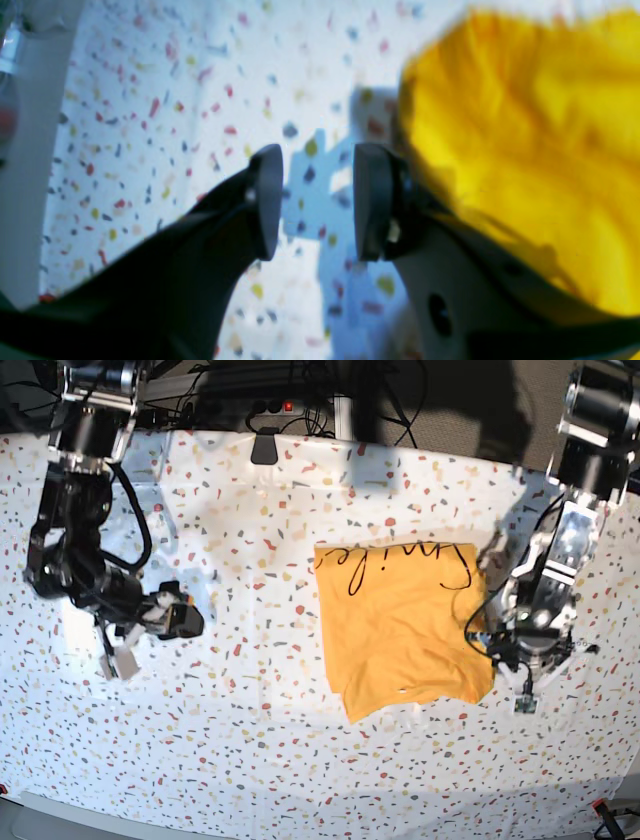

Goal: Fold the T-shirt properly

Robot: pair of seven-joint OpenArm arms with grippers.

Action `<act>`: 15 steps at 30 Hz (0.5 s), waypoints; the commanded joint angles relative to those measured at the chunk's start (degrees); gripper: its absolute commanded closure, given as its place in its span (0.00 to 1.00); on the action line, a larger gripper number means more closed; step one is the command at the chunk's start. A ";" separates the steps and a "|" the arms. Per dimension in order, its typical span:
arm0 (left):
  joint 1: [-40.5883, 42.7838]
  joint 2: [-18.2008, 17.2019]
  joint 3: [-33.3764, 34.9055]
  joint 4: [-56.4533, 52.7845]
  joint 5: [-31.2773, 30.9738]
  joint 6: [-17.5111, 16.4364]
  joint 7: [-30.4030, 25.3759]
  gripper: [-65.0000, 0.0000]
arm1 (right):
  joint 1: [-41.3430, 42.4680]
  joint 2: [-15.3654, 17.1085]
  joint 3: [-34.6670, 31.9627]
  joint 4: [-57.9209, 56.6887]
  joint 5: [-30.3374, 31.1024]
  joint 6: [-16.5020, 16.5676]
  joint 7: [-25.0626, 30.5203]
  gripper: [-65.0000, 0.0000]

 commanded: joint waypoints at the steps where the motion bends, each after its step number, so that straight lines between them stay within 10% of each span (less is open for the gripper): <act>1: 0.44 -1.75 -1.40 3.56 0.61 -0.07 -1.40 0.65 | -0.76 0.81 1.42 2.84 0.94 0.54 1.16 0.62; 15: 31.52 -9.62 -13.11 35.01 -4.00 -0.28 0.50 0.65 | -26.16 0.63 20.41 21.57 17.31 0.54 -6.73 0.62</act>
